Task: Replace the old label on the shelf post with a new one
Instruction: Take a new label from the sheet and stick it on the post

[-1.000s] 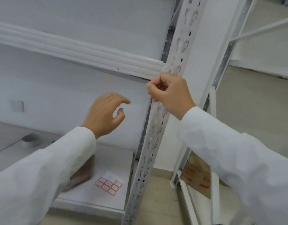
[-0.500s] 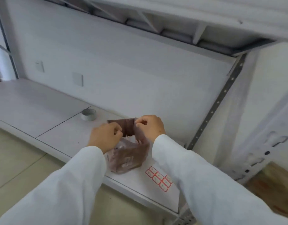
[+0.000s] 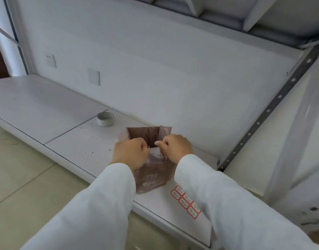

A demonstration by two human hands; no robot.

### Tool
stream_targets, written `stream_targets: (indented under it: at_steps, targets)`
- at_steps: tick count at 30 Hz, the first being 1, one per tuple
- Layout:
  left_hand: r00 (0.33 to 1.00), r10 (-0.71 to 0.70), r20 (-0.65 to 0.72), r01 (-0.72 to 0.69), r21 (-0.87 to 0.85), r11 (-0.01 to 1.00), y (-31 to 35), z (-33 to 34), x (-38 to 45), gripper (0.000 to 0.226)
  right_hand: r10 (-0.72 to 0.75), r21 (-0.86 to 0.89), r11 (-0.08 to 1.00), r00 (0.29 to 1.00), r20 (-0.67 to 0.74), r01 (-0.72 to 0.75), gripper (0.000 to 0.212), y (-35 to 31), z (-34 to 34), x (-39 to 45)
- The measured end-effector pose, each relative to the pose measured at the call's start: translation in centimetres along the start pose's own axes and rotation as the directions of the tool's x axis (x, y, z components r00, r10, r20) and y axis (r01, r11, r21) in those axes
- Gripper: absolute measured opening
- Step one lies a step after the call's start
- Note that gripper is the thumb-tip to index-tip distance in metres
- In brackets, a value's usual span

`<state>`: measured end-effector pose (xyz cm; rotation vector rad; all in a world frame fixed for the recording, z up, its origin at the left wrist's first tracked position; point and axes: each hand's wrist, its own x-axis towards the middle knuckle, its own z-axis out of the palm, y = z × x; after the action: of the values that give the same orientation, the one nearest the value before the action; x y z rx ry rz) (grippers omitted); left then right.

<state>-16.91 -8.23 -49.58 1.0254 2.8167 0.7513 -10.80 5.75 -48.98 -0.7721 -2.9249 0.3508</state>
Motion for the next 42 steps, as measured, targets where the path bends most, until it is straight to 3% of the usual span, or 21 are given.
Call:
stream_targets:
  at_steps: [4, 8, 13, 16, 18, 22, 31, 36, 39, 42]
  targets:
    - [1.000, -0.008, 0.003, 0.008, -0.010, 1.000, 0.6, 0.3, 0.1, 0.029, -0.063, 0.167, 0.985, 0.994, 0.094, 0.046, 0.024, 0.1, 0.0, -0.3]
    - [1.000, -0.006, 0.019, 0.007, -0.019, 1.000, 0.7, 0.5, 0.1, 0.030, -0.051, 0.245, 0.969, 0.995, 0.088, 0.029, 0.021, 0.2, -0.5, -0.8]
    - [1.000, -0.005, 0.008, 0.005, -0.036, 0.999, 0.6, 0.6, 0.2, 0.030, -0.058, 0.152, 0.987, 0.997, 0.055, 0.049, 0.016, 0.6, -0.6, -0.7]
    - [1.000, -0.004, 0.009, 0.005, -0.035, 0.999, 0.5, 0.6, 0.1, 0.030, -0.037, 0.080, 0.996, 0.999, 0.020, 0.035, 0.033, 0.7, -0.3, -0.4]
    - [1.000, -0.007, 0.013, 0.007, -0.033, 0.999, 0.6, 0.7, 0.2, 0.030, -0.072, 0.047, 0.996, 0.997, 0.023, 0.071, 0.031, 0.7, -0.1, -0.3]
    - [1.000, -0.009, 0.015, 0.009, -0.031, 0.999, 0.6, 0.7, 0.3, 0.030, -0.114, 0.073, 0.992, 0.988, 0.100, 0.107, 0.020, 1.0, 0.2, -0.4]
    - [0.999, -0.021, 0.032, 0.022, -0.022, 1.000, 0.8, 1.2, 0.6, 0.030, -0.044, 0.133, 0.990, 0.999, 0.032, 0.040, 0.012, 2.2, 1.1, -0.2]
    - [0.999, -0.005, 0.053, 0.008, -0.048, 0.999, 1.1, 1.4, 0.7, 0.030, 0.093, 0.165, 0.983, 0.994, -0.065, -0.081, 0.025, 3.7, 1.0, -0.5]
    - [0.999, -0.006, 0.051, 0.009, -0.056, 0.998, 1.2, 1.5, 0.7, 0.029, 0.316, 0.237, 0.932, 0.934, -0.166, -0.273, 0.030, 7.0, 2.2, -1.2]
    - [0.999, -0.002, 0.045, 0.004, -0.053, 0.999, 1.2, 1.5, 0.7, 0.028, 0.557, 0.097, 0.822, 0.828, 0.065, -0.560, 0.045, 10.8, 5.3, -3.5]
